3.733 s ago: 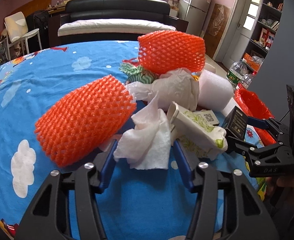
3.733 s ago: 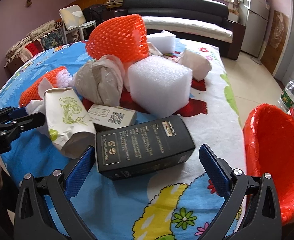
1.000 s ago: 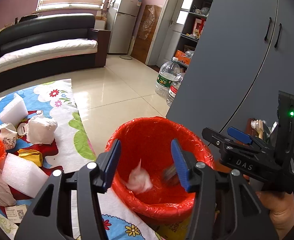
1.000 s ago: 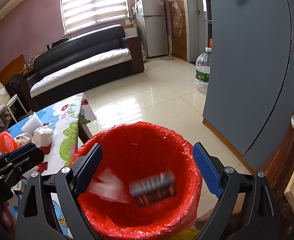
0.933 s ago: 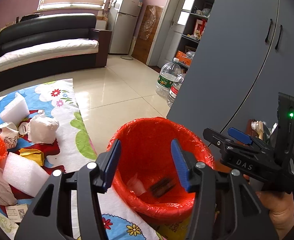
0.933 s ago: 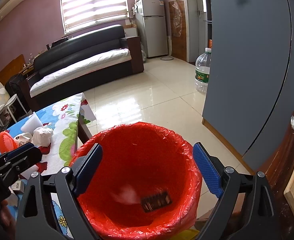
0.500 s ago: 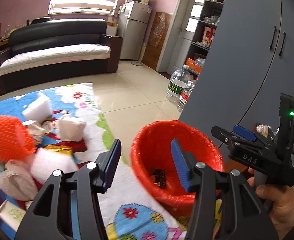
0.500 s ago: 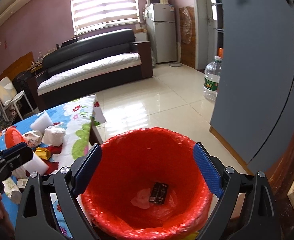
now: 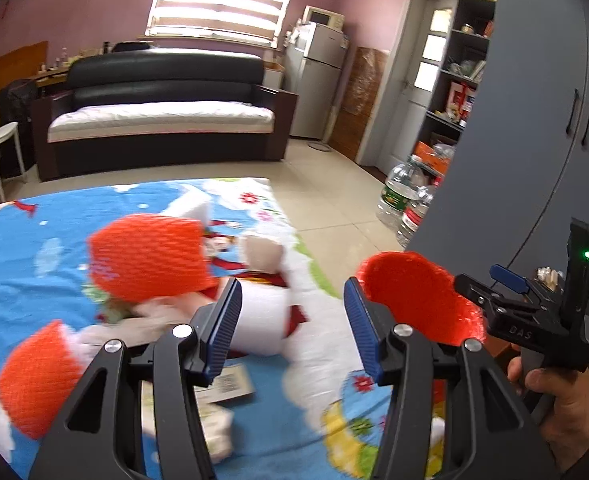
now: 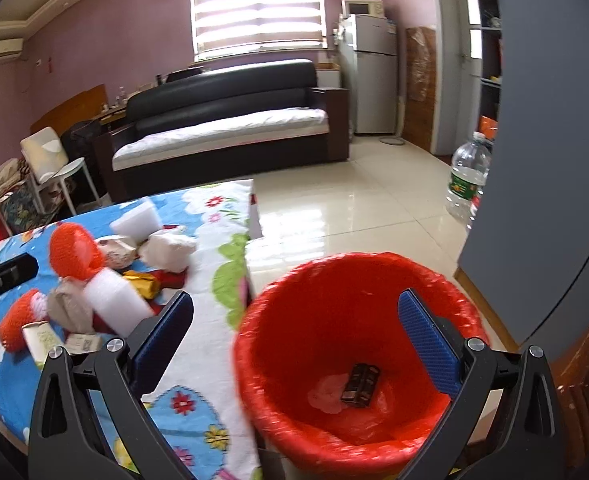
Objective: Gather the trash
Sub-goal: 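Move both tools back over the trash on the bed, then grasp the orange foam net with the left tool while the right tool grasps the paper bag, then carry the orange net and paper bag to the red bin and release both, then move both tools back over the remaining trash on the bed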
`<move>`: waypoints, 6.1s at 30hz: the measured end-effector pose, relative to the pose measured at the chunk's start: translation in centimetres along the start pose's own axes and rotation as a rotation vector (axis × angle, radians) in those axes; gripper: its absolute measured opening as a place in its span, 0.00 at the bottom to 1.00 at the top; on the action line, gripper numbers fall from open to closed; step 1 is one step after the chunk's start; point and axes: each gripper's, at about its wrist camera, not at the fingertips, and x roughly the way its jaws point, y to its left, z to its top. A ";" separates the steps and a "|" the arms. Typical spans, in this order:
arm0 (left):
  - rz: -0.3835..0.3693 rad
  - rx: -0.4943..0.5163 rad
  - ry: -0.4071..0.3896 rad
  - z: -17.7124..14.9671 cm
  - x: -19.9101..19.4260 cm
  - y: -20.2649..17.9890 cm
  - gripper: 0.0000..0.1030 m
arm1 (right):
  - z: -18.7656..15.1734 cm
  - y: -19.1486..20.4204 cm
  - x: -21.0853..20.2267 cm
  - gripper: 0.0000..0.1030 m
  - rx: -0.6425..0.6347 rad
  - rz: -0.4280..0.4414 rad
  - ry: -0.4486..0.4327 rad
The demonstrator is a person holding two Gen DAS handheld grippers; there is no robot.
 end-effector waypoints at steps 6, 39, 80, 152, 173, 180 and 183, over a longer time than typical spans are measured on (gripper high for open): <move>0.063 -0.034 -0.019 -0.5 -2.8 4.7 0.52 | -0.5 2.6 -0.4 0.93 -0.020 0.038 0.008; 0.269 -0.109 0.203 -7.0 -2.8 20.6 0.73 | -5.4 22.1 1.6 0.93 -0.312 0.307 0.150; 0.279 -0.131 0.163 -5.3 -4.7 20.7 0.20 | -6.8 23.8 1.8 0.54 -0.378 0.339 0.235; -0.077 0.068 0.143 3.9 10.7 -14.2 0.20 | 1.5 -10.6 0.3 0.56 0.134 -0.118 0.015; -0.108 0.045 0.170 3.4 11.7 -14.2 0.43 | 1.3 -11.9 0.0 0.71 0.170 -0.133 0.005; -0.101 0.038 0.157 3.6 10.6 -13.2 0.43 | 1.6 -11.1 0.0 0.75 0.161 -0.125 -0.002; -0.091 0.032 0.152 3.6 10.3 -12.4 0.43 | 1.7 -10.6 0.2 0.75 0.151 -0.115 -0.005</move>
